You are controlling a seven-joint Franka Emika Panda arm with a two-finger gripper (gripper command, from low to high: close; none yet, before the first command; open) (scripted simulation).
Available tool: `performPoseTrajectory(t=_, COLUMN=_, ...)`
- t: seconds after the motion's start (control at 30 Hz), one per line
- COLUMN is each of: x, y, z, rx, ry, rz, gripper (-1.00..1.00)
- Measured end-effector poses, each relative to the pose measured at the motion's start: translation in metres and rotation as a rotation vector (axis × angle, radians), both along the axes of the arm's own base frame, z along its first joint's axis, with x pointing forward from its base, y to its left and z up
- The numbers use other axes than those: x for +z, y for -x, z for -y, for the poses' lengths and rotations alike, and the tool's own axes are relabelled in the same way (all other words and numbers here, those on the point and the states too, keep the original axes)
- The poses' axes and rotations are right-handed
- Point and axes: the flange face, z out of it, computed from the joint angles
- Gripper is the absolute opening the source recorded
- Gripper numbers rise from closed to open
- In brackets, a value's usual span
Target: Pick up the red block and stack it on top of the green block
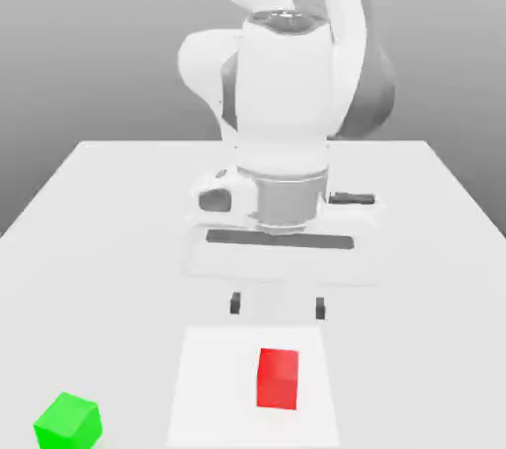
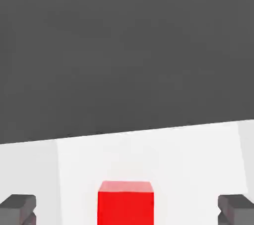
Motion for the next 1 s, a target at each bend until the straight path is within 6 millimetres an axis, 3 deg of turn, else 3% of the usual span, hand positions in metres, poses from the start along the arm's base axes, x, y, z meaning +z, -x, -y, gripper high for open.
performPoseTrajectory(t=0.2, x=-0.074, y=0.007, z=-0.001, rx=-0.006, ry=-0.003, rz=-0.033, gripper=0.0)
performPoseTrajectory(t=0.23, x=-0.082, y=0.008, z=-0.001, rx=-0.006, ry=-0.003, rz=-0.033, gripper=-1.0)
performPoseTrajectory(t=0.47, x=-0.081, y=0.008, z=-0.001, rx=-0.006, ry=-0.003, rz=-0.032, gripper=-1.0)
performPoseTrajectory(t=0.67, x=-0.024, y=0.005, z=0.004, rx=-0.022, ry=-0.003, rz=-0.033, gripper=-1.0)
performPoseTrajectory(t=0.73, x=-0.014, y=-0.014, z=0.04, rx=-0.128, ry=-0.008, rz=-0.034, gripper=-1.0)
performPoseTrajectory(t=0.83, x=-0.003, y=-0.039, z=0.11, rx=-0.311, ry=-0.014, rz=-0.034, gripper=-1.0)
performPoseTrajectory(t=0.97, x=0.012, y=-0.052, z=0.208, rx=-0.544, ry=-0.016, rz=-0.032, gripper=-1.0)
performPoseTrajectory(t=1.0, x=0.007, y=-0.053, z=0.226, rx=-0.585, ry=-0.015, rz=-0.031, gripper=-1.0)
